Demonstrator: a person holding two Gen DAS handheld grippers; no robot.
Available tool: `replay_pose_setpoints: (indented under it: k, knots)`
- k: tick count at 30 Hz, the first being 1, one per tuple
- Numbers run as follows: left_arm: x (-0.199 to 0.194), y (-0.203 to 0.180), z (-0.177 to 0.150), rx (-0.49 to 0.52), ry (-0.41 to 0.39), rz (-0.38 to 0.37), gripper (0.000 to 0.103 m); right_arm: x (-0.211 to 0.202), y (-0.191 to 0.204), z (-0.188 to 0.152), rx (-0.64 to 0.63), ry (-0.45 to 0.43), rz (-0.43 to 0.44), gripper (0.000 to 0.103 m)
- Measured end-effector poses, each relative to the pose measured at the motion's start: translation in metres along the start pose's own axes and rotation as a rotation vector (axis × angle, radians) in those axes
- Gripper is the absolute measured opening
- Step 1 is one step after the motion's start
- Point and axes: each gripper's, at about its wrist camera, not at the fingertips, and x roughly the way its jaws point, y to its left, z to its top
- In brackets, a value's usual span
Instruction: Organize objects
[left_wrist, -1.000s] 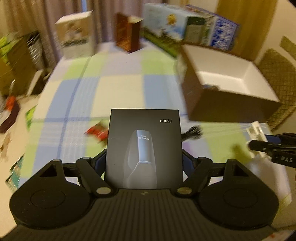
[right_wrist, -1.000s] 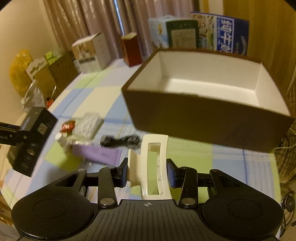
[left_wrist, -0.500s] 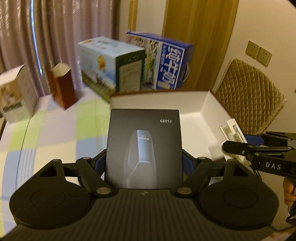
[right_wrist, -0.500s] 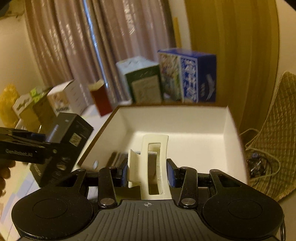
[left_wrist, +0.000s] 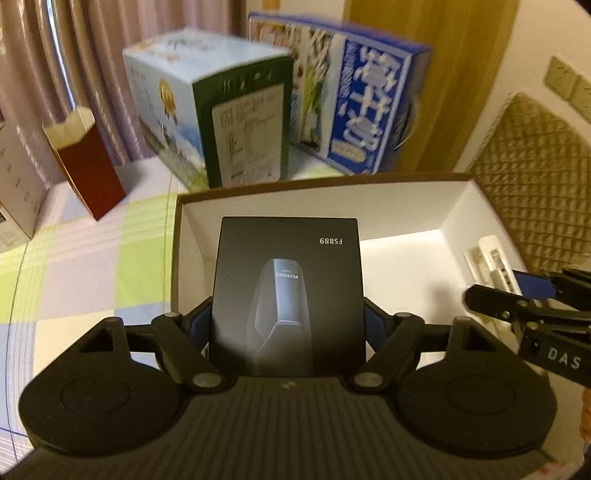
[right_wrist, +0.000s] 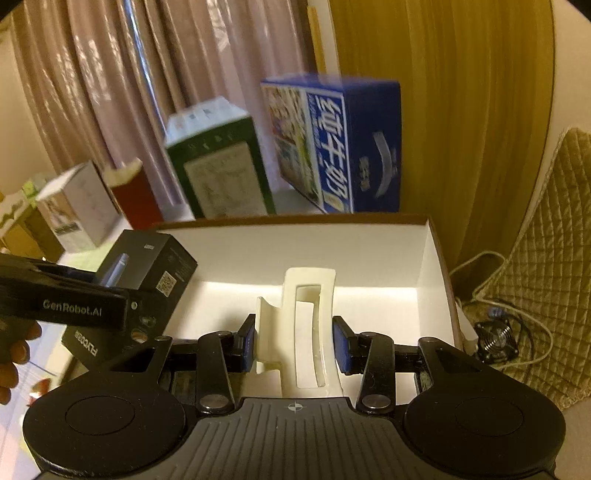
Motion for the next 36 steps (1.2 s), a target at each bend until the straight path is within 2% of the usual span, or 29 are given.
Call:
replay_pose_setpoints:
  k: [7, 17, 25, 30, 31, 34, 36]
  knots:
    - [0.044, 0.004, 0.014, -0.004, 0.052, 0.059, 0.076, 0.037, -0.018, 0.006, -0.018, 0.053, -0.025, 0.038]
    - [0.08, -0.002, 0.019, 0.043, 0.076, 0.086, 0.077, 0.064, -0.028, 0.014, -0.025, 0.089, -0.039, 0.038]
    - [0.075, 0.002, 0.023, 0.051, 0.056, 0.081, 0.083, 0.071, -0.03, 0.016, -0.034, 0.099, -0.056, 0.039]
    - [0.068, 0.006, 0.021, 0.042, 0.052, 0.071, 0.083, 0.073, -0.029, 0.014, -0.052, 0.085, -0.065, 0.039]
    - [0.066, 0.006, 0.021, 0.042, 0.049, 0.069, 0.083, 0.072, -0.029, 0.014, -0.052, 0.081, -0.067, 0.041]
    - [0.056, 0.007, 0.017, 0.047, 0.037, 0.051, 0.083, 0.065, -0.028, 0.011, -0.044, 0.069, -0.066, 0.061]
    - [0.048, 0.007, 0.013, 0.055, 0.03, 0.038, 0.083, 0.055, -0.026, 0.008, -0.045, 0.057, -0.049, 0.065]
